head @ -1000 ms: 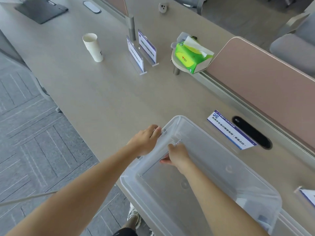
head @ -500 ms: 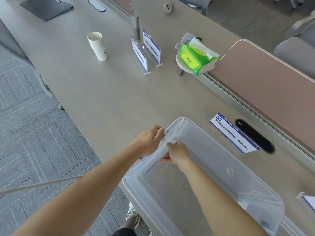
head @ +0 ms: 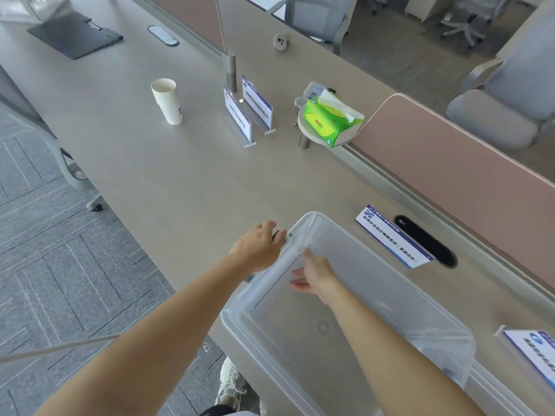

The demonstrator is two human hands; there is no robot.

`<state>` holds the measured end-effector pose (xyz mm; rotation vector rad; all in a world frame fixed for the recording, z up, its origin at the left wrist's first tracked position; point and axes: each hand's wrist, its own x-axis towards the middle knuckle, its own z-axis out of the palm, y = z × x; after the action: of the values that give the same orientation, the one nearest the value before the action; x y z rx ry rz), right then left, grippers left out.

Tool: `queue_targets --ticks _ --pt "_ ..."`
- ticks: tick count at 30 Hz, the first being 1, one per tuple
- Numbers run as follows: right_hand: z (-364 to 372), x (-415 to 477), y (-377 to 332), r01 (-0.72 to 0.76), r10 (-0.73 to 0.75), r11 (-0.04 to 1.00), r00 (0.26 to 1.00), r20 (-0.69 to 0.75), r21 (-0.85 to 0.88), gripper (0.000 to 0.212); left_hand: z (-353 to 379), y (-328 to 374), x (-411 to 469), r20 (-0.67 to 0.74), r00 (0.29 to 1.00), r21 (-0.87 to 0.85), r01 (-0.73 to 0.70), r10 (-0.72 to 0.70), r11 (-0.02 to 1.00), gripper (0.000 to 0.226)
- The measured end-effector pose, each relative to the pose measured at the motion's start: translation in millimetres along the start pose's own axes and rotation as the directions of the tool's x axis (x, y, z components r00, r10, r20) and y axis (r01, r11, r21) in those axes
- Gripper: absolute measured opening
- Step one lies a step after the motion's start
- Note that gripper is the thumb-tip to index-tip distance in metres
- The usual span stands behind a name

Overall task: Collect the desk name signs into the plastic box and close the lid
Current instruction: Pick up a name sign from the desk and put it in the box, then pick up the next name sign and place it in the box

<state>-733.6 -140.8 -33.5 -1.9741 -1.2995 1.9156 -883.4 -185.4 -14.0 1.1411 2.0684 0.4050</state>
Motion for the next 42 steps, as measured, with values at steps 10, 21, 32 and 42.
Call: queue_targets --ticks 10,21,32,42 --pt "-105.0 -109.5 -26.9 0.413 -0.427 0.904 0.844 -0.325 -0.114 0.029 -9.3 89.8 -9.5 -0.210 0.844 -0.077 -0.517 0.493 0.853 0.017" --pt "-195.4 -239.5 79.7 0.476 -0.378 0.876 0.583 -0.719 -0.075 0.041 100.7 208.9 -92.8 0.129 0.639 -0.193 -0.734 0.758 0.652 0.038" --pt "-304.4 -302.5 211.9 0.567 -0.271 0.821 0.484 -0.832 0.062 0.039 204.2 299.4 -197.1 0.307 0.495 -0.113 -0.829 0.813 0.548 0.043" --pt "-409.5 -337.9 301.3 0.497 -0.166 0.864 0.428 -0.888 0.079 0.031 300.7 362.0 -263.5 0.408 0.479 -0.044 -0.840 0.777 0.540 0.027"
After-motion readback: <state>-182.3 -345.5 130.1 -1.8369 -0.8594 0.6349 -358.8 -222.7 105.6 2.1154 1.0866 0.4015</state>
